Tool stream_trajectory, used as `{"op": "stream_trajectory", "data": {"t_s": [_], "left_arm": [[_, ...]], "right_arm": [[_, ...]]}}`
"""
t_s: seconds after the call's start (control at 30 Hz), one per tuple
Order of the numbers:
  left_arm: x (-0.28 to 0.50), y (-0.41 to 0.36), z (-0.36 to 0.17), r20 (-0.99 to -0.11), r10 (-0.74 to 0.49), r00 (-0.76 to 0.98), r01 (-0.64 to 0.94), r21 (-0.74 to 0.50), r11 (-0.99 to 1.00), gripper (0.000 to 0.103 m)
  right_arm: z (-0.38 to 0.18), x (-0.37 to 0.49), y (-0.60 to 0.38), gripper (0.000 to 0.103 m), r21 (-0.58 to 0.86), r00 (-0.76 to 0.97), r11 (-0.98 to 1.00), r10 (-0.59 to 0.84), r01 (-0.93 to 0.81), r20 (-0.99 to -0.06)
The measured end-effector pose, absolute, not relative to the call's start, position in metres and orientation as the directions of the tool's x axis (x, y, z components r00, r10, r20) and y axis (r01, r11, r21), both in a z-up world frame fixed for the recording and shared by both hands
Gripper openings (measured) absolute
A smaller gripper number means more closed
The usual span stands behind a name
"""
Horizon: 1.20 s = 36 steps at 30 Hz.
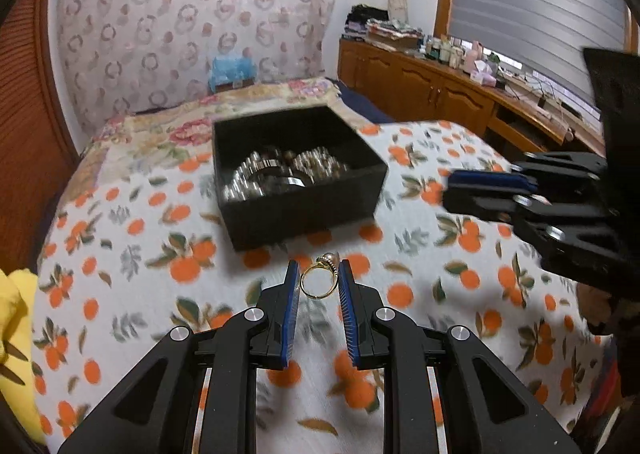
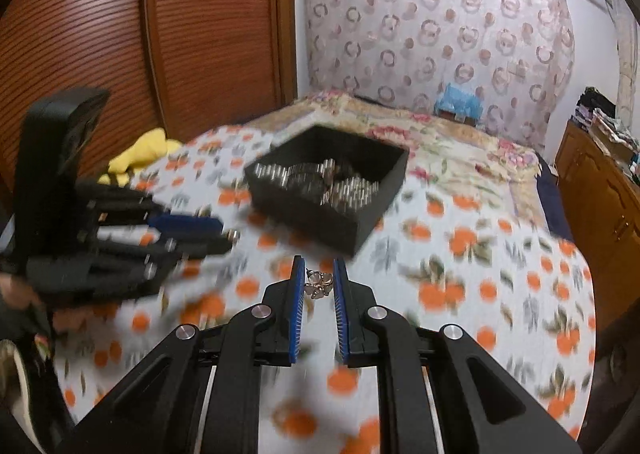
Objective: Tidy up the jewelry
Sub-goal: 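Carry the gold ring into the box and open the left tool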
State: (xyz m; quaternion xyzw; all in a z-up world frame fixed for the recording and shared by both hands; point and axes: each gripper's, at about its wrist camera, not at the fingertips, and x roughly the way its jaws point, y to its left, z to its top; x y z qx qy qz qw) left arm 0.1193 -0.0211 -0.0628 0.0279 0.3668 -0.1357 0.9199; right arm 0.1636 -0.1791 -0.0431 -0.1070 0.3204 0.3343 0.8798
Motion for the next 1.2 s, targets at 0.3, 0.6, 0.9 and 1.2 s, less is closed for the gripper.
{"op": "stream_trajectory", "data": {"t_s": [0.3, 0.6, 0.9, 1.2], "left_arm": [[0.148, -0.002, -0.036, -0.641, -0.192, 0.743, 0.22, -0.037, 0.975, 0.018], [0.171, 0.004, -0.035, -0.64, -0.161, 0.751, 0.19, -0.024, 0.981, 0.018], [0.189, -0.008, -0.037, -0.645, -0.162, 0.746, 0.191, -0.025, 0.981, 0.018], [0.206, -0.014, -0.041, -0.653, -0.136, 0.745, 0.162, -0.022, 0.987, 0.021]], "right_arm": [[-0.033, 0.223, -0.146, 0.016, 0.041, 0.588, 0.768, 0.523, -0.639, -0.617], [-0.034, 0.248, -0.135, 0.038, 0.063, 0.583, 0.784, 0.51, -0.617, -0.632], [-0.033, 0.241, -0.158, 0.038, 0.083, 0.614, 0.814, 0.497, -0.575, -0.613], [-0.036, 0.233, -0.18, 0.038, 0.082, 0.655, 0.846, 0.467, -0.528, -0.594]]}}
